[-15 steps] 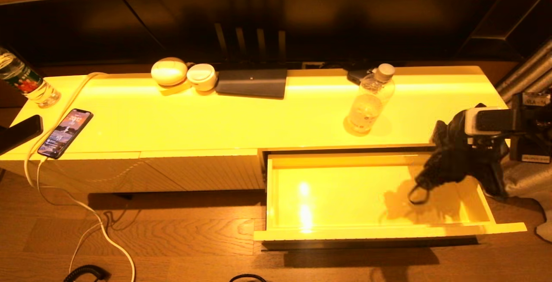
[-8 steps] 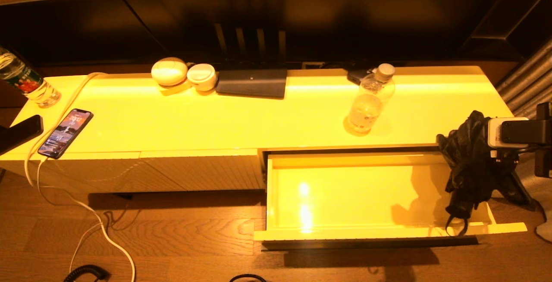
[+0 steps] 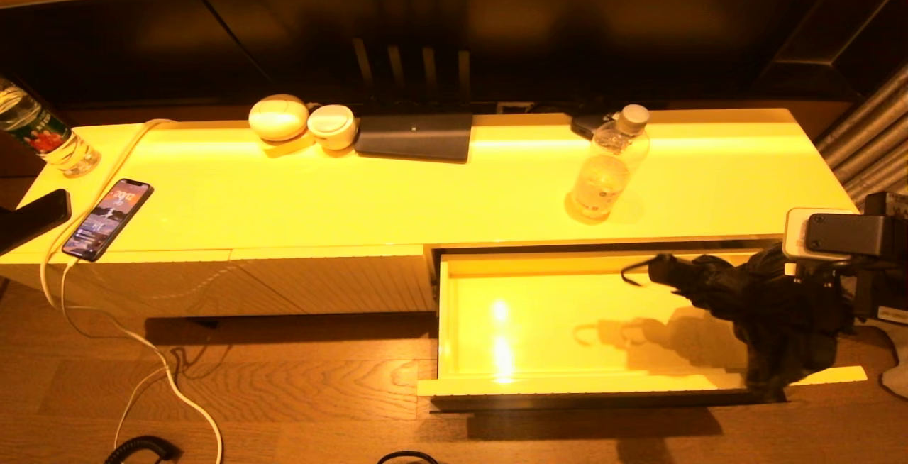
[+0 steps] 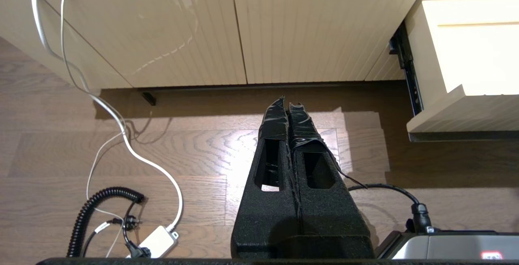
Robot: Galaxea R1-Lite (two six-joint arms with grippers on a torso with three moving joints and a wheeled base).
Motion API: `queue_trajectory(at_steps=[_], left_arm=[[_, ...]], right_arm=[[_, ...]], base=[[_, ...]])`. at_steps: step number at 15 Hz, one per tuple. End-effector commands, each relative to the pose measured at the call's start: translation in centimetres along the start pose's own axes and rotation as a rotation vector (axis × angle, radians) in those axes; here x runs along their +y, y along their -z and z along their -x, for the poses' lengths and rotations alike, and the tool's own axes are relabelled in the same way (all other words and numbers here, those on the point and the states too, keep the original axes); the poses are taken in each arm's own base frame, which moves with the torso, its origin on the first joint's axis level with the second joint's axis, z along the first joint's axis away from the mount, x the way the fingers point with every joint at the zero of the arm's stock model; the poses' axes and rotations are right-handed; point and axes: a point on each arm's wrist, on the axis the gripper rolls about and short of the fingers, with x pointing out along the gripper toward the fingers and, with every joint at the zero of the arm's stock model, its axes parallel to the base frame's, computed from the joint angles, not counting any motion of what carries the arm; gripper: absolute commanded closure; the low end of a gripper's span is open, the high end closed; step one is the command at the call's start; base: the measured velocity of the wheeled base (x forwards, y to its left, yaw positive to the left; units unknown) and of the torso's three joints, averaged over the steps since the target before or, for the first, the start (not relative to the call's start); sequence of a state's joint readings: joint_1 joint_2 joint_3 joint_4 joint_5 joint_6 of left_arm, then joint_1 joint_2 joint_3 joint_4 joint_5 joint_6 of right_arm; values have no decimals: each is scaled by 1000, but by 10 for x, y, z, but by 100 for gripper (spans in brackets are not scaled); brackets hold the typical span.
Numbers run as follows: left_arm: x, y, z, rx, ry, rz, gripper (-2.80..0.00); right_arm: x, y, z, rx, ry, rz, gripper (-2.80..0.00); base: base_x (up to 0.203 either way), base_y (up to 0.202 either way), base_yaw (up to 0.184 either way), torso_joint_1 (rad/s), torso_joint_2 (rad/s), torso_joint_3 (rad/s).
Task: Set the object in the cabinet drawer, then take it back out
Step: Put the umbrella in the drawer
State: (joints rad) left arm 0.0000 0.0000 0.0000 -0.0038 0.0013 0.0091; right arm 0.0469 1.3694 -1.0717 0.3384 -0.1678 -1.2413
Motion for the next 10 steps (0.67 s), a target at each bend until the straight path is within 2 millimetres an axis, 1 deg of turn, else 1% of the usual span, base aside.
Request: queue_trajectory(at_steps=[1, 3, 5, 7, 10], left_arm=[[0, 0, 0, 1, 0, 0, 0], [0, 0, 0, 1, 0, 0, 0], [0, 0, 0, 1, 0, 0, 0], [0, 0, 0, 1, 0, 0, 0], [0, 0, 0, 1, 0, 0, 0]], right_arm=[[6, -6, -15, 1, -53, -6, 0], [10, -6, -24, 13, -78, -14, 0], [8, -7, -34, 15, -76, -17, 0], [5, -10, -41, 13, -77, -14, 0], [5, -11, -50, 17, -94, 7, 0]], base=[[0, 0, 0, 0, 0, 0], [0, 0, 0, 0, 0, 0], [0, 0, 0, 0, 0, 0], [0, 0, 0, 0, 0, 0], [0, 0, 0, 0, 0, 0]])
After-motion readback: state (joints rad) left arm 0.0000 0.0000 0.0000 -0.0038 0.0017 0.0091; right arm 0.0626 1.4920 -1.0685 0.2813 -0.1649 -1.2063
